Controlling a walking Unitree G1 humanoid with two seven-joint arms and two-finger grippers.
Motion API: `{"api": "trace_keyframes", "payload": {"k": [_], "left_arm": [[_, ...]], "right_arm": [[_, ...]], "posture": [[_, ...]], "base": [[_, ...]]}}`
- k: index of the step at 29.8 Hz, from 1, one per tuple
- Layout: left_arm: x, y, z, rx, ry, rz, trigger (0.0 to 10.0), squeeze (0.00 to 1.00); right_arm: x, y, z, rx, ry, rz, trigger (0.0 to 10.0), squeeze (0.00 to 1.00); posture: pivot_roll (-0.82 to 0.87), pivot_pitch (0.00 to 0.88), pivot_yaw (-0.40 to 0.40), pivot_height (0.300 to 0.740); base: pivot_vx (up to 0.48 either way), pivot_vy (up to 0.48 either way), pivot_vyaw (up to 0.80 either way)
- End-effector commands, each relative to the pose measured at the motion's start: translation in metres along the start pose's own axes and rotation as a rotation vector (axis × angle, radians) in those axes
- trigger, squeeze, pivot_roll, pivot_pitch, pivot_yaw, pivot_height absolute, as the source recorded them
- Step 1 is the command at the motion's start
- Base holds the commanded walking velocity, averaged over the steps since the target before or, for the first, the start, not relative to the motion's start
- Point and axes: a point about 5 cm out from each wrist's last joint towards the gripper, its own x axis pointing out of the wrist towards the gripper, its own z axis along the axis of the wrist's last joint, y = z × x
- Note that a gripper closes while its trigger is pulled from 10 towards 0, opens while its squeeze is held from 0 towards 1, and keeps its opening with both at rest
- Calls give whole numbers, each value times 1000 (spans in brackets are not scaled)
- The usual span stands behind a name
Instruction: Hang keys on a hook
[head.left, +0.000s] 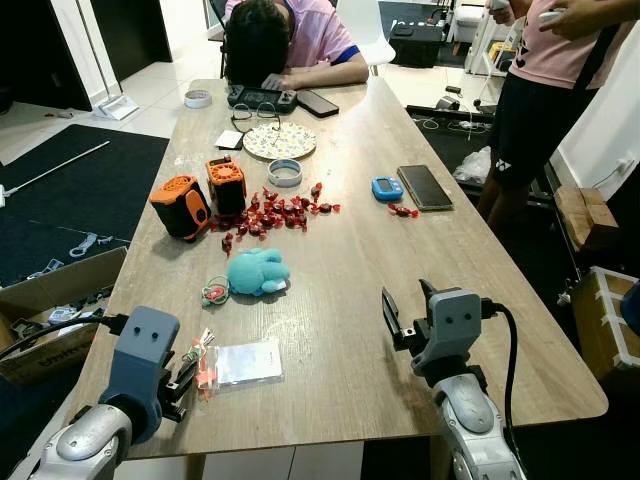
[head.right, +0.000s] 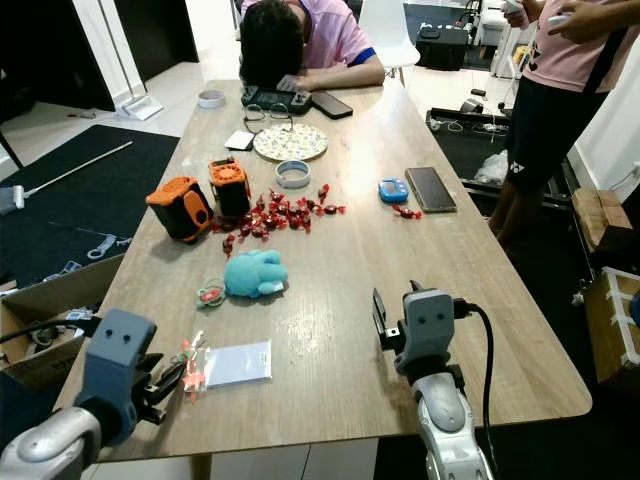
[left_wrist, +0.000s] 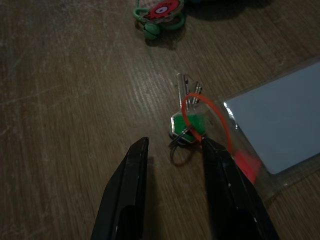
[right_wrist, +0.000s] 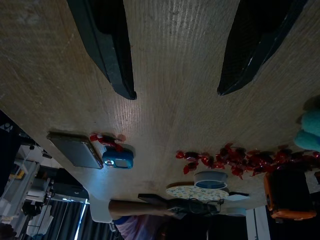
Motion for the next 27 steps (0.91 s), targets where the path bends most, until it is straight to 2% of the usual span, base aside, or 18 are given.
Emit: {"api": "trace_keyframes", "payload": {"k": [1, 3, 4, 5, 8, 9, 10, 14, 16, 17, 18, 19, 20, 21, 22, 24, 26, 27], "left_arm": [[-2, -1, -1, -1, 9, -3, 6314, 0], [-1, -1, -2, 5, 11, -1, 4941, 0], [-1, -1, -2, 5, 11, -1, 4941, 0], [-1, -1, -2, 6, 11, -1, 3882, 0], [-1, -1, -2, 5, 12, -2, 3373, 0], [-1, -1, -2, 3, 10, -3, 2706, 0], [-1, -1, -2, 3, 10, -3, 2706, 0], [0, 0, 1, -6, 2, -3, 588, 0], [0, 0, 1, -7, 1, -3, 588, 0], [0, 0, 1, -13, -1, -4, 745, 0], [-1, 1, 2, -29, -14, -9, 2588, 0], [-2, 1, 8, -58, -54, -18, 10000, 0], [-3, 0, 14, -88, -95, -26, 10000, 0], [-3, 2, 37, -171, -237, -9, 10000, 0], [-3, 2, 49, -199, -307, 16, 10000, 0], [-2, 4, 66, -230, -395, 73, 10000, 0], [-1, 5, 72, -240, -422, 99, 10000, 0], [0, 8, 91, -251, -506, 196, 10000, 0]], "right_arm": [[-1, -1, 0, 1, 4, -3, 10000, 0], [-1, -1, 0, 2, 4, -3, 10000, 0], [-1, -1, 0, 2, 4, -3, 10000, 0], [-1, -1, 1, 2, 3, -4, 10000, 0], [0, -1, 0, 1, 3, -5, 10000, 0], [0, -1, 0, 1, 3, -5, 10000, 0], [0, -1, 0, 1, 3, -5, 10000, 0], [0, -1, 0, 0, 3, -1, 10000, 0], [1, -1, 0, 0, 3, -1, 10000, 0], [1, -1, 0, 0, 3, 0, 10000, 0], [1, -1, 0, -1, 3, 1, 10000, 0], [1, -1, 0, -1, 3, 1, 10000, 0], [1, -1, 0, -1, 2, 2, 10000, 0], [2, -1, 0, -1, 0, 5, 10000, 0], [3, 0, 1, 0, -1, 6, 10000, 0], [4, 1, 1, 1, -4, 9, 10000, 0], [4, 1, 2, 2, -6, 11, 10000, 0], [6, 3, 3, 4, -13, 15, 10000, 0]], "posture": [[125, 184, 4, 740], [125, 184, 4, 740], [125, 184, 4, 740], [125, 184, 4, 740], [120, 180, 7, 740], [121, 179, 5, 740], [121, 179, 5, 740], [122, 174, 3, 740], [122, 174, 3, 740], [123, 172, 2, 740], [125, 171, 2, 740], [125, 170, 1, 740], [125, 170, 1, 740], [127, 168, -1, 740], [130, 166, -3, 740], [130, 166, -3, 740], [130, 166, -3, 740], [128, 162, -4, 740]], "base": [[0, 0, 0], [0, 0, 0], [0, 0, 0], [0, 0, 0], [0, 0, 0], [0, 0, 0], [0, 0, 0], [0, 0, 0], [0, 0, 0], [0, 0, 0], [0, 0, 0], [0, 0, 0], [0, 0, 0], [0, 0, 0], [0, 0, 0], [0, 0, 0], [0, 0, 0], [0, 0, 0]]}}
